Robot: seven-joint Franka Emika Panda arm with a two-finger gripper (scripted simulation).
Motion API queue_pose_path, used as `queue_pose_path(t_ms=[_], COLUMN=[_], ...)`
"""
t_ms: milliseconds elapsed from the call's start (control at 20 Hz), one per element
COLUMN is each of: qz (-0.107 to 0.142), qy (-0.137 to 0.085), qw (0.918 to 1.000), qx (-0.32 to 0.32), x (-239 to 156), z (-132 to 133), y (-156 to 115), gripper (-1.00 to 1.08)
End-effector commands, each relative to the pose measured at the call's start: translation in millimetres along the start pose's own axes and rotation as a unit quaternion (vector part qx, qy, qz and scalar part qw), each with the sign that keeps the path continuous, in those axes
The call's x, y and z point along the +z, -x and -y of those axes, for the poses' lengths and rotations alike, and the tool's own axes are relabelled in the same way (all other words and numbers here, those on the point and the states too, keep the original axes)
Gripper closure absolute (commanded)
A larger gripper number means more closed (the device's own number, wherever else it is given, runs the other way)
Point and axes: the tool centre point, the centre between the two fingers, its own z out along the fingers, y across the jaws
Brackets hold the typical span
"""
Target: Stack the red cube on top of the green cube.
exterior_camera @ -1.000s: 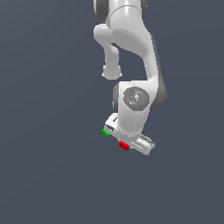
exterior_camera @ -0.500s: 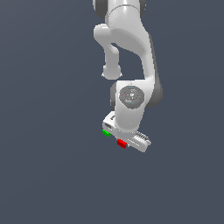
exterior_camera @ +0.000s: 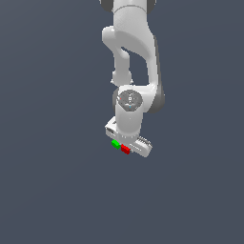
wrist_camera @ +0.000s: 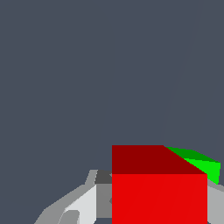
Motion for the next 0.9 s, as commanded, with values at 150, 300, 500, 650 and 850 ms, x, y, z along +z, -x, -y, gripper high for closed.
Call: queue_pose_path(t_ms=[150, 300, 500, 650, 850], qz=[0.0, 0.0, 0.0, 0.0, 0.0], qy=[0.0, 0.0, 0.0, 0.0, 0.0], qw=[1.0, 1.0, 1.0, 1.0, 1.0], qx=[0.0, 0.0, 0.0, 0.0, 0.0], x=[14, 20, 27, 30, 32], z=[-33, -48, -63, -70, -74], y=[12, 18, 23, 25, 26], gripper=[1.08, 1.08, 1.08, 1.08, 1.08])
